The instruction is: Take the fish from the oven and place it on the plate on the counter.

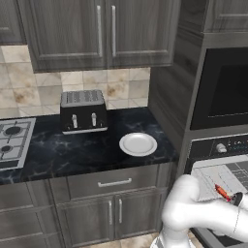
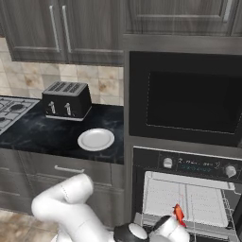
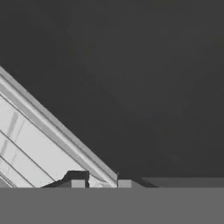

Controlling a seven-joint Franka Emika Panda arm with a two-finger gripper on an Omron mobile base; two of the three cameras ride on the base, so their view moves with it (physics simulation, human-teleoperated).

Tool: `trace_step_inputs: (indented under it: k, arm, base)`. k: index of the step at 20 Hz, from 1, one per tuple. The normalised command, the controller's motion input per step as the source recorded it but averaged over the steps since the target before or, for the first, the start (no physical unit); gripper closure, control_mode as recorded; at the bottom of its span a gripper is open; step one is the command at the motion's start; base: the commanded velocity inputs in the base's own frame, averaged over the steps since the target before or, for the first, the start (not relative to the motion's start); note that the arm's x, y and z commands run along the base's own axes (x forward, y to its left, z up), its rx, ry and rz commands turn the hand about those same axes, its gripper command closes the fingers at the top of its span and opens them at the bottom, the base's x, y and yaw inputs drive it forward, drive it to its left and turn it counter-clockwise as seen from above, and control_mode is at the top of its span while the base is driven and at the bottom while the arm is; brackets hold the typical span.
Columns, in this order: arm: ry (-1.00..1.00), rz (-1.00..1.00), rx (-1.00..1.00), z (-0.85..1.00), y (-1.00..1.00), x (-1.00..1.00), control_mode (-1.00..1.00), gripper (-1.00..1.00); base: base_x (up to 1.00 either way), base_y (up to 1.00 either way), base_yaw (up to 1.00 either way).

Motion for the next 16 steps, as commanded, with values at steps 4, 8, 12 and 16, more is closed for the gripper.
trace_step_inputs:
  k: [4, 8, 12, 16]
  arm:
    - [0.78, -0.02, 0.41, 0.50, 0.20, -0.74, -1.00, 1.00]
    - [0.10, -0.02, 0.35, 1.00, -0.03, -0.02, -1.00, 1.00]
    - [0.04, -0.04, 0.44, 1.00, -0.28, 0.00, -1.00, 1.00]
    - [0.20, -0.05, 0.51, 0.93, -0.55, -0.03, -1.00, 1.00]
  base:
    - [0.00, 0.00, 0.00]
    - [0.00, 0.00, 0.00]
    - [0.00, 0.00, 0.00]
    - [0.00, 0.00, 0.00]
